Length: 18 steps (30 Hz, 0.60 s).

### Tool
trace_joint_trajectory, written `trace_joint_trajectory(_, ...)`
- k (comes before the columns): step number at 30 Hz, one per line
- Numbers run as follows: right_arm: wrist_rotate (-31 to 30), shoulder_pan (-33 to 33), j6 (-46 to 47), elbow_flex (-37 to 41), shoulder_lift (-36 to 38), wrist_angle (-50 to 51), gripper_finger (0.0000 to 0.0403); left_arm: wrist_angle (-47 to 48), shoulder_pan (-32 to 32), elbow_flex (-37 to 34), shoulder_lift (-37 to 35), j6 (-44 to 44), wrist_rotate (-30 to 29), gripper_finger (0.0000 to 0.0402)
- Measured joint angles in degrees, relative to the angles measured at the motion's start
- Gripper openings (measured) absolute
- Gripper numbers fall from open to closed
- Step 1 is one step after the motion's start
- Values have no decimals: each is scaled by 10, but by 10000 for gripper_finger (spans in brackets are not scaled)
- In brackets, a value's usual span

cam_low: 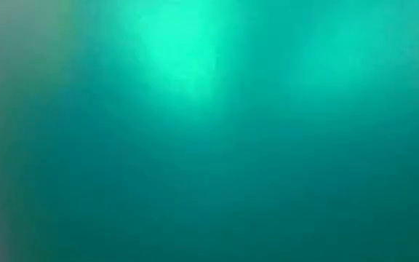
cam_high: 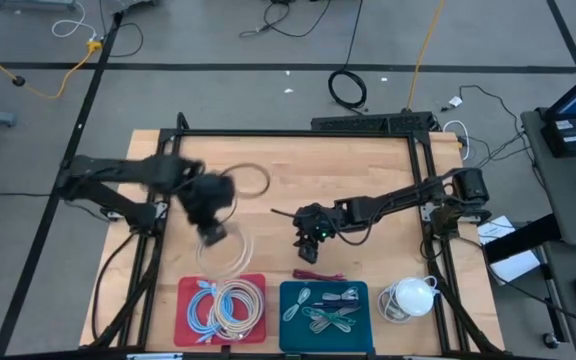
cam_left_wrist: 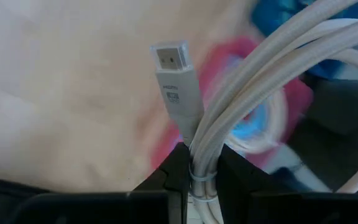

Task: Pick & Place USB Port
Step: Put the brown HDMI cable into the red bin

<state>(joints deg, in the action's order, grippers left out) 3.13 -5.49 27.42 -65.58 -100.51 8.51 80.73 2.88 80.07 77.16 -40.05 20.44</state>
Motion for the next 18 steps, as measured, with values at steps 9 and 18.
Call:
trace_joint_trajectory(9,-1,37,-9,0,40,0,155,-179,271,-67,-41,-284,-182,49)
trace_joint_trajectory(18,-1,68,-40,0,110,9,155,-394,405,-247,-31,-427,-239,48)
